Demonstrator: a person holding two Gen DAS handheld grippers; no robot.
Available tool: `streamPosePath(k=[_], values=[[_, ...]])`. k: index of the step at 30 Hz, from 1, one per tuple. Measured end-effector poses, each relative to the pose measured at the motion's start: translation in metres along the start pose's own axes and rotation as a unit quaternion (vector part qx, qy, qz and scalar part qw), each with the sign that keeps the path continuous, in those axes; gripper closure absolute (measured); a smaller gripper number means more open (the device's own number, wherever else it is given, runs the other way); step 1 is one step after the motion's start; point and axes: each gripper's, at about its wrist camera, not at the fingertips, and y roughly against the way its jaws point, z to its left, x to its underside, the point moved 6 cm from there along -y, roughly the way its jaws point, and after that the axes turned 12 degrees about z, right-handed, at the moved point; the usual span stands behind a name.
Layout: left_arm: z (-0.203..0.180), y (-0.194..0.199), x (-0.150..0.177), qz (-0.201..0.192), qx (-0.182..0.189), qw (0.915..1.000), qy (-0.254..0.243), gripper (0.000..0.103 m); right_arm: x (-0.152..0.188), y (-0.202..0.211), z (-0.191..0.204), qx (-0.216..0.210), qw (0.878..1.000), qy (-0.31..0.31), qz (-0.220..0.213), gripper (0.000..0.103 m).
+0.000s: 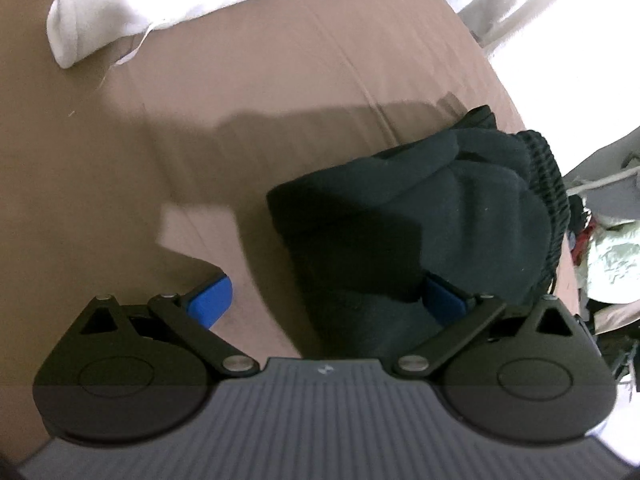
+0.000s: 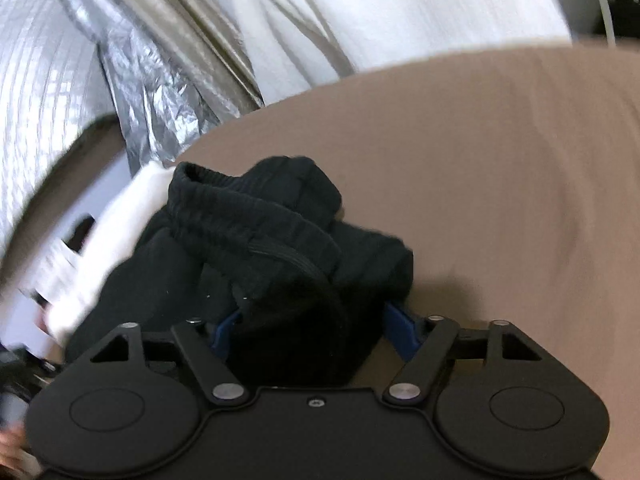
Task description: Fold clothes
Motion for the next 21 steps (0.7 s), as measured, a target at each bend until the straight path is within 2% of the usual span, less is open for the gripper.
streamPosePath(k=[1,5,7,9,11,12,13,14,15,17,18,21], values=[[0.0,-0.001,0.0,0.0,0.005,1.0,0.0,0.0,0.001,-0.001,-0.003,-0.018,1.0,-0.015,0.007,0.017],[-0.014,-0.018,0.003,-0.004,0.02,0.9996,-0.019,0.0,0.004,-0.008,-0.006,-0.073,0.996,-0.05,0.019,0.013],[-0.033,-0.028,0.009,-0.025,-0.001,0.9976,-0.065,0.0,0.006,-0.011,-0.008,-0.1,0.992,-0.067,0.026,0.009],[-0.059,-0.038,0.018,-0.047,-0.026,0.9889,-0.138,0.003,0.008,-0.019,-0.005,-0.113,0.991,-0.067,0.027,0.006],[-0.073,-0.042,0.027,-0.081,-0.062,0.9789,-0.177,0.013,0.002,-0.033,0.006,-0.097,0.994,-0.048,0.028,0.004],[-0.076,-0.04,0.028,-0.09,-0.064,0.977,-0.182,0.016,-0.003,-0.04,0.012,-0.084,0.995,-0.036,0.026,0.005],[-0.08,-0.032,0.03,-0.107,-0.057,0.974,-0.191,0.029,-0.007,-0.045,0.018,-0.072,0.997,-0.024,0.016,0.012],[-0.084,-0.024,0.032,-0.123,-0.05,0.9707,-0.2,0.043,-0.009,-0.045,0.024,-0.068,0.998,-0.014,0.001,0.034],[-0.088,-0.017,0.034,-0.14,-0.043,0.9669,-0.209,0.047,-0.009,-0.043,0.03,-0.063,0.998,-0.002,-0.017,0.037],[-0.098,-0.005,0.04,-0.161,-0.037,0.9589,-0.231,0.053,-0.007,-0.032,0.047,-0.03,0.997,0.053,-0.047,0.048],[-0.102,-0.002,0.043,-0.166,-0.037,0.9553,-0.242,0.053,-0.005,-0.024,0.058,-0.01,0.994,0.088,-0.062,0.049],[-0.107,-0.01,0.048,-0.166,-0.045,0.9529,-0.25,0.053,-0.006,0.0,0.087,0.02,0.982,0.157,-0.104,0.05]])
